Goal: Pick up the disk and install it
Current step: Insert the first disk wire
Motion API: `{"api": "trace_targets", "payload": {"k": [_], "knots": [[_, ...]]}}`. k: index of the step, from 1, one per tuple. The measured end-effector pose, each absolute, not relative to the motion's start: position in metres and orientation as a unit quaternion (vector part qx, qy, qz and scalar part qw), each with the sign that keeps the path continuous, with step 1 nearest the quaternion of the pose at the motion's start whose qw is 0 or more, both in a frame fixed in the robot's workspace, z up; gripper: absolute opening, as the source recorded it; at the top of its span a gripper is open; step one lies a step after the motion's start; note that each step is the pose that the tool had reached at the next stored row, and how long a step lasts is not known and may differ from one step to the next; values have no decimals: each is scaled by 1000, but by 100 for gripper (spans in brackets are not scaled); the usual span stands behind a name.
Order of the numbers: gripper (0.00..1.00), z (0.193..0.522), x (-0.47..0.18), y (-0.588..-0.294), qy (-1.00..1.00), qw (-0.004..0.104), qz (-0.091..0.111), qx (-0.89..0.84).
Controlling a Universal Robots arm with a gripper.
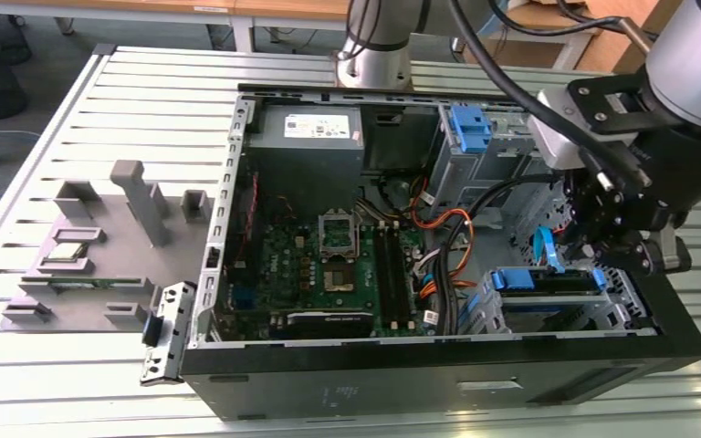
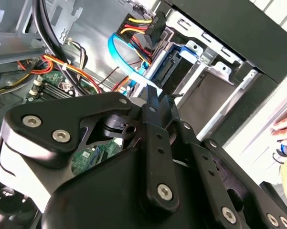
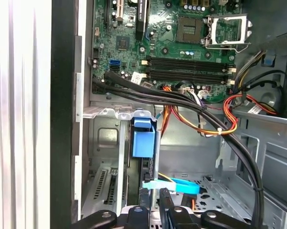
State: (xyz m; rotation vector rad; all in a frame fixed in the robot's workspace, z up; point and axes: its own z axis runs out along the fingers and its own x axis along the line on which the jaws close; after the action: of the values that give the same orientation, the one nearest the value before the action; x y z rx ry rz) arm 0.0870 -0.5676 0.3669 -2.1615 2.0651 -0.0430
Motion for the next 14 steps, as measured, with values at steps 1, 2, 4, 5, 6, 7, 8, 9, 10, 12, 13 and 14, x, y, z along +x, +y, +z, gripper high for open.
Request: {"api": "trace_targets", "payload": {"k": [1,2,4,5,6,7,8,9,10,12,13,14], "knots": [[24,369,87,-568,689,76,-14,-721],[24,371,87,-568,689,76,-14,-721],[24,372,87,-568,689,76,-14,-721],[24,372,87,-568,689,76,-14,-721],[24,372,87,-568,689,76,-14,-721],[24,372,87,-568,689,76,-14,-721],[24,372,87,-568,689,76,-14,-721],[24,372,87,-567,689,75,-13,-721],[24,372,87,-567,689,71,-9,-721],[24,372,88,-568,690,59,4,-721],[24,372,88,-568,691,53,10,-721],[24,372,88,-567,691,46,17,-721]]}}
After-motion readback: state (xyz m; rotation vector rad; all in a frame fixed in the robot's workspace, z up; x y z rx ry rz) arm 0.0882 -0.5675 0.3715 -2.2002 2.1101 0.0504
